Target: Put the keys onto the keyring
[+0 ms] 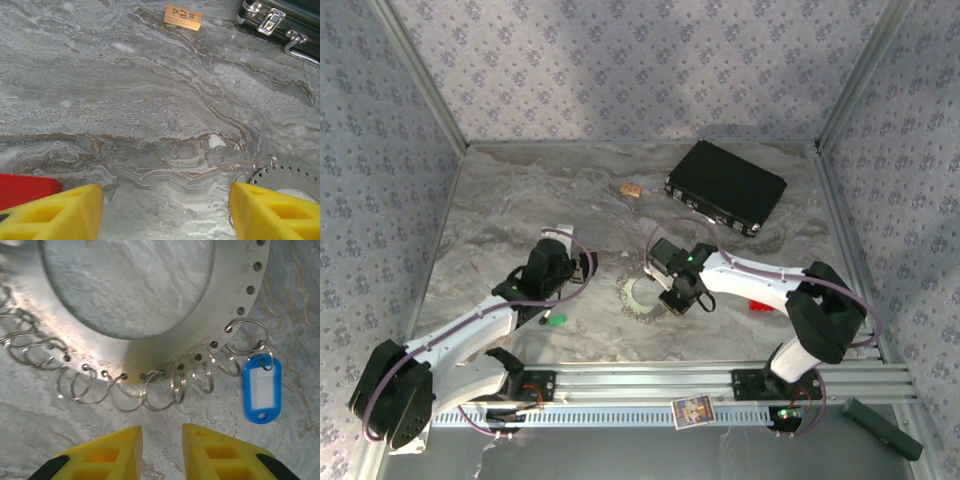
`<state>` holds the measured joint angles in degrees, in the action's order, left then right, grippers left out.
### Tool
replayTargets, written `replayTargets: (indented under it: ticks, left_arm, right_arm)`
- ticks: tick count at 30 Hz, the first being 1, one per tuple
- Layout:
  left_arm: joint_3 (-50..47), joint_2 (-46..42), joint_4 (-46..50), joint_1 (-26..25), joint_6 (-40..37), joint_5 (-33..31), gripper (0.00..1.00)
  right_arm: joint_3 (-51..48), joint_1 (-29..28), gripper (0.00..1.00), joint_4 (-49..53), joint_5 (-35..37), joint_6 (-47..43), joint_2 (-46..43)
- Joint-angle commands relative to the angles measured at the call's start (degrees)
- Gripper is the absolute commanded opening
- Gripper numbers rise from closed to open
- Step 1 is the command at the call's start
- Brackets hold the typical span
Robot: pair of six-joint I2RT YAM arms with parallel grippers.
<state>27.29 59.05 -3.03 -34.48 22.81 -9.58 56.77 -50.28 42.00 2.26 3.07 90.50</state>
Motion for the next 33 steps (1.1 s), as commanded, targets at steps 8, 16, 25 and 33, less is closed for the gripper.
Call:
replayTargets:
  ticks: [8, 16, 25, 33]
  left_arm:
    - [1.6, -1.5, 0.2, 0.3, 0.0, 0.4, 0.67]
    - [1.9, -1.6, 0.0, 0.4, -0.4, 0.7, 0.67]
    - [2.1, -2.2, 0.5, 0.3, -0.6, 0.8, 0.67]
    - [1.8, -2.3, 0.7, 0.3, -0.6, 1.0, 0.67]
  right_arm:
    - [4.1, -0.3, 0.27, 1.6, 4.1, 0.2, 5.4]
    - [5.0, -0.3, 0.24, 1.1, 5.5, 0.0, 7.7]
    - [5.7, -0.9, 0.25, 1.0, 5.9, -0.2, 7.8]
    - [7.4, -3.1, 0.31, 2.7, 7.9, 2.2, 5.5]
